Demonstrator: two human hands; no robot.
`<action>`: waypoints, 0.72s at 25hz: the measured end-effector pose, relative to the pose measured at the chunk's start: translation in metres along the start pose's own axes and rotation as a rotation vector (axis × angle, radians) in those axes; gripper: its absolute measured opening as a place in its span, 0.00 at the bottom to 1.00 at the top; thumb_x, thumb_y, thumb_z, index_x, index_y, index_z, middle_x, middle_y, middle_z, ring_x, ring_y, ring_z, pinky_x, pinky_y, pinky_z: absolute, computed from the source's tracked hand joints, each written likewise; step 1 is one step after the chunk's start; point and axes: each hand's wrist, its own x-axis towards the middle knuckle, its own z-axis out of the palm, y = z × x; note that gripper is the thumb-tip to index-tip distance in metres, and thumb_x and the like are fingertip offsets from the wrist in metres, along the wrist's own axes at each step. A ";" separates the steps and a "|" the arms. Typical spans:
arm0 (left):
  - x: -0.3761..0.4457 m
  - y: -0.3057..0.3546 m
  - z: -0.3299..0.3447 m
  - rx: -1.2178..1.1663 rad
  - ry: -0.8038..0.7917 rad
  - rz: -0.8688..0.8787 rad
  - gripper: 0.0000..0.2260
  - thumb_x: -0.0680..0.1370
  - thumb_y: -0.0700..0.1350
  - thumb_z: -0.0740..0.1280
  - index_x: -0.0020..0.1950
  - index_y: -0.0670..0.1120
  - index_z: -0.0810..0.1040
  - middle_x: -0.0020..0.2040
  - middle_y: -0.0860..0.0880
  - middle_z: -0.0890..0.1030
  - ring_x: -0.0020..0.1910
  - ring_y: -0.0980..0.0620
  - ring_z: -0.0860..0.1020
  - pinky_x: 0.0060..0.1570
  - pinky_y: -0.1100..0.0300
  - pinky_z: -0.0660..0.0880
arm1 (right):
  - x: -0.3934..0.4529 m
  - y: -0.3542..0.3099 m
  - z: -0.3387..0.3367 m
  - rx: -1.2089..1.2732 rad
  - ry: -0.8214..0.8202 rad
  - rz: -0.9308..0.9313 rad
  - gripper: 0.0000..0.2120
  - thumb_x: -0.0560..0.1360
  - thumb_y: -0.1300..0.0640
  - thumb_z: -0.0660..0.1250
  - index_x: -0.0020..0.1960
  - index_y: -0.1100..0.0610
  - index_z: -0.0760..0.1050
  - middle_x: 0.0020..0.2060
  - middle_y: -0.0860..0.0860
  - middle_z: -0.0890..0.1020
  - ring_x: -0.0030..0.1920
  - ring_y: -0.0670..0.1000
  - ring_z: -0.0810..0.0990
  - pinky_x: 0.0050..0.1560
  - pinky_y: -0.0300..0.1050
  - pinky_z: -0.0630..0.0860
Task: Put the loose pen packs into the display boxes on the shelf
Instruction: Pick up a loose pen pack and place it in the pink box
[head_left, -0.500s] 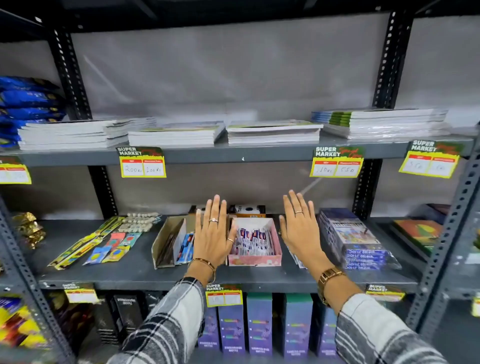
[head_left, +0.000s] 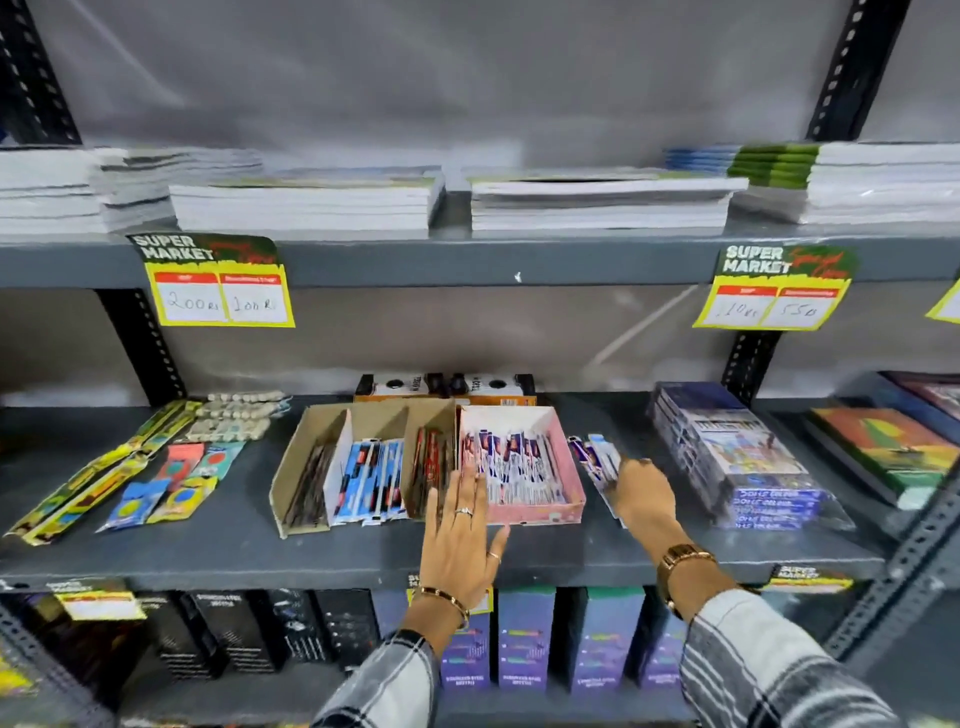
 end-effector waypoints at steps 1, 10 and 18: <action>-0.002 -0.001 0.007 -0.004 0.002 0.003 0.31 0.76 0.56 0.48 0.71 0.36 0.62 0.70 0.40 0.68 0.73 0.48 0.55 0.69 0.53 0.34 | 0.005 -0.001 0.005 0.001 -0.006 0.023 0.15 0.76 0.59 0.63 0.59 0.66 0.75 0.57 0.63 0.79 0.58 0.61 0.78 0.56 0.50 0.76; -0.017 -0.015 0.042 0.007 -0.063 0.026 0.30 0.79 0.58 0.44 0.70 0.37 0.64 0.69 0.38 0.69 0.73 0.52 0.32 0.68 0.50 0.42 | 0.027 -0.005 0.025 -0.014 0.008 0.137 0.14 0.76 0.62 0.61 0.60 0.66 0.74 0.59 0.63 0.77 0.60 0.63 0.77 0.58 0.52 0.76; -0.019 -0.016 0.047 0.007 -0.058 0.029 0.33 0.81 0.57 0.37 0.69 0.35 0.66 0.70 0.37 0.67 0.74 0.49 0.41 0.69 0.49 0.43 | 0.029 -0.001 0.024 0.039 0.068 0.161 0.13 0.74 0.65 0.62 0.57 0.68 0.73 0.57 0.65 0.78 0.58 0.64 0.77 0.57 0.53 0.76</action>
